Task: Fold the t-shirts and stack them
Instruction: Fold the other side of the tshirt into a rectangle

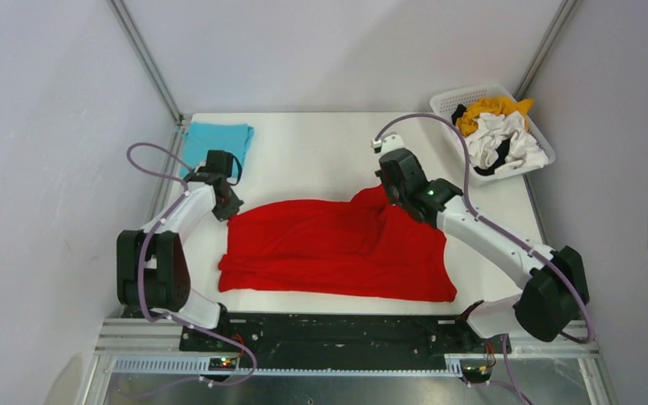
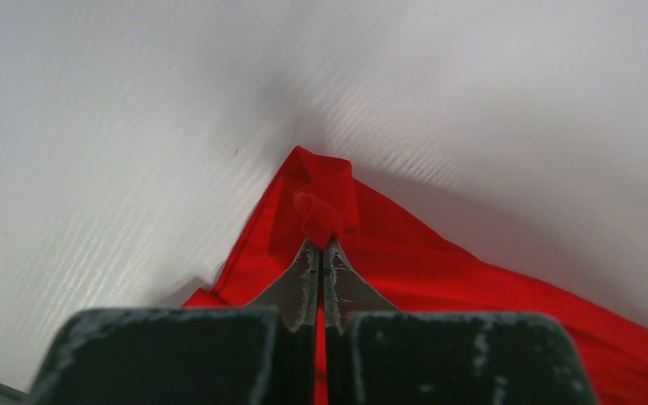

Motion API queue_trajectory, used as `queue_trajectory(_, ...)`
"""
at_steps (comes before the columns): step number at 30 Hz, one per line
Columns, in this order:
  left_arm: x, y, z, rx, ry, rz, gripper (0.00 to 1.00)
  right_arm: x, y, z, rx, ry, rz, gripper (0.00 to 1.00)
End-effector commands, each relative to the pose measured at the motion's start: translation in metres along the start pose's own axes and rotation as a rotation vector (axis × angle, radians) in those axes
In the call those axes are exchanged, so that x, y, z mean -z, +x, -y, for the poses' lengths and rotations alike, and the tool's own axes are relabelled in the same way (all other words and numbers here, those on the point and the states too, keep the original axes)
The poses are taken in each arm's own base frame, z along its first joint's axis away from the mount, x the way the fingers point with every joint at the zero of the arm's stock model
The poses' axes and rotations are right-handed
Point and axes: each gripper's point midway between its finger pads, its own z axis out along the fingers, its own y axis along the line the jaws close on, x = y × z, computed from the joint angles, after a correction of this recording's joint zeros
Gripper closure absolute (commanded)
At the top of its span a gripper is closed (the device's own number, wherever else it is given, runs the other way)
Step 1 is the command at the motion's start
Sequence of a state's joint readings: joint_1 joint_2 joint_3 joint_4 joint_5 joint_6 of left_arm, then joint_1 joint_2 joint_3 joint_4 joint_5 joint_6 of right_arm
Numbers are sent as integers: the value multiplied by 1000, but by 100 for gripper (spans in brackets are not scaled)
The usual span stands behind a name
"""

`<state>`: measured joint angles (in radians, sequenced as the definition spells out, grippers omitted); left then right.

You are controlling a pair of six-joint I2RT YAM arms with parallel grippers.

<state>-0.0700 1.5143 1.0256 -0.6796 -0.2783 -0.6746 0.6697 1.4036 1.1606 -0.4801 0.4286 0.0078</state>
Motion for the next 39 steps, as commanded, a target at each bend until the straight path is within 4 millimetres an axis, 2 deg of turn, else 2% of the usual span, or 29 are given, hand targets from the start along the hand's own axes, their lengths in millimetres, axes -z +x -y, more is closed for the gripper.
queue_trajectory(1, 10, -3, -2, 30, 12, 43, 100, 24, 0, 15, -44, 59, 34, 100)
queue_trajectory(6, 14, 3, -7, 37, 14, 53, 100, 41, 12, 11, -47, 27, 31, 100)
queue_trajectory(11, 7, 16, -15, 35, -16, 38, 100, 51, 38, -6, -48, -18, 4, 100)
queue_trajectory(16, 0, 30, -30, 32, -64, 24, 100, 61, 83, -19, -1, 12, -92, 99)
queue_trajectory(18, -2, 33, -35, 37, -85, 28, 100, 65, 107, -23, -5, 22, -146, 99)
queue_trajectory(21, -2, 30, -40, 52, -110, 51, 100, 70, 129, -33, -64, 8, -190, 99)
queue_trajectory(22, -2, 29, -40, 55, -109, 54, 100, 73, 130, -38, -66, -16, -187, 99)
queue_trajectory(27, 1, 21, -32, 57, -87, 61, 100, 78, 129, -33, -119, 15, -166, 96)
queue_trajectory(32, -2, 24, -29, 57, -81, 41, 98, 80, 138, -44, -107, -46, -196, 90)
queue_trajectory(34, -3, 26, -33, 58, -98, 46, 94, 80, 148, -54, -110, -89, -235, 87)
queue_trajectory(37, -4, 25, -41, 62, -129, 66, 92, 83, 175, -70, -110, -152, -330, 81)
queue_trajectory(39, -3, 23, -44, 64, -143, 77, 91, 88, 189, -81, -111, -193, -387, 70)
